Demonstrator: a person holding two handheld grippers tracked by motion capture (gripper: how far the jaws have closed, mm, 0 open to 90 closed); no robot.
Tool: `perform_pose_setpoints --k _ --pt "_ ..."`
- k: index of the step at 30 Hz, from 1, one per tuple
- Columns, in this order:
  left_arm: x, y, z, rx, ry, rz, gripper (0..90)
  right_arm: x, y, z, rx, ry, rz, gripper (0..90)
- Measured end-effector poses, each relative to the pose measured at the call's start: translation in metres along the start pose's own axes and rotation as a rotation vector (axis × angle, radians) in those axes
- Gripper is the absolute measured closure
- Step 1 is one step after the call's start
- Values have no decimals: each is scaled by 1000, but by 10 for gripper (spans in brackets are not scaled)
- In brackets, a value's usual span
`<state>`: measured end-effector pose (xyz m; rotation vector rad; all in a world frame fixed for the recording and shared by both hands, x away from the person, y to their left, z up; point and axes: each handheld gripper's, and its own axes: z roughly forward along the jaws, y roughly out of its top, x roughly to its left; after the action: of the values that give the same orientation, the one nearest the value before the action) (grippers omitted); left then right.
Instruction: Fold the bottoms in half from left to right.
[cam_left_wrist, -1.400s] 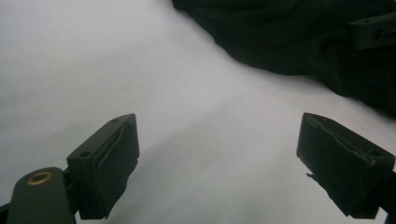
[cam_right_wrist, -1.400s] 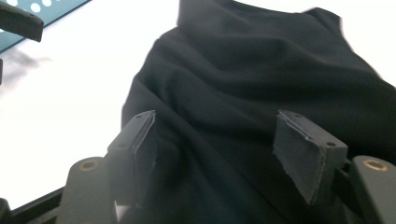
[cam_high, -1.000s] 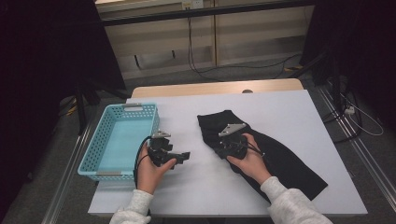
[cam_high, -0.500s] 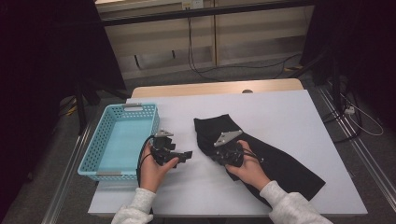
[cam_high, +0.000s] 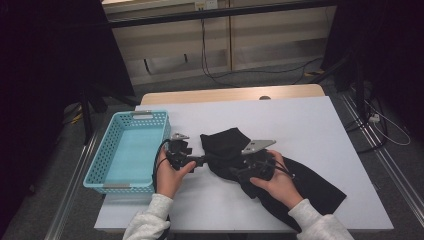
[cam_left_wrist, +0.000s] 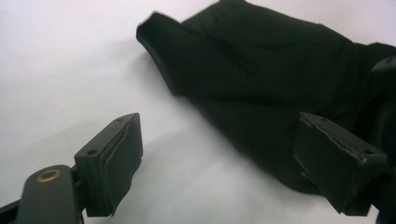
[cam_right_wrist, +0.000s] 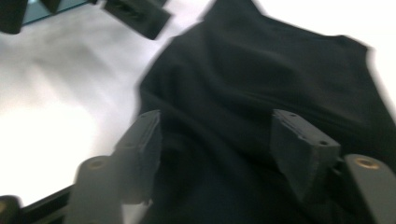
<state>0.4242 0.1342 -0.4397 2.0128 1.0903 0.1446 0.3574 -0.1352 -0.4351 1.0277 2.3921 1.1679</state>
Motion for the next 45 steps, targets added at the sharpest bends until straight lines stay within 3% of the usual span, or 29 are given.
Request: perform_pose_setpoints --k 1,6,10,16,17,22,25,28,37,40,41,45 --pt "1 2 3 -4 9 4 163 -8 -3 -8 -19 -12 24 326" --pt "4 7 11 19 19 22 159 -23 -12 -25 -12 -82 44 322" --pt "7 9 20 17 27 18 159 -33 -22 -34 -18 -97 90 314" --pt "12 11 32 22 42 26 161 -46 -35 -45 -9 -139 121 303" --pt "13 11 35 17 55 45 158 -51 -38 -50 -19 -146 145 303" --pt "12 14 40 14 61 70 166 -56 -43 -57 -24 -166 163 303" --pt "7 15 46 -5 81 101 237 -59 -45 -61 -28 -180 167 297" --pt "4 16 46 0 67 104 335 -61 -47 -64 -33 -185 176 297" --pt "-1 17 47 30 -24 15 684 -64 -47 -67 -48 -191 187 306" --pt "-3 18 47 50 -42 -17 737 -64 -47 -67 -44 -189 181 305" --pt "-3 18 47 66 -44 -3 749 -63 -47 -67 -43 -188 180 304" --pt "-4 18 47 63 -52 -38 782 -65 -47 -68 -47 -189 182 299"
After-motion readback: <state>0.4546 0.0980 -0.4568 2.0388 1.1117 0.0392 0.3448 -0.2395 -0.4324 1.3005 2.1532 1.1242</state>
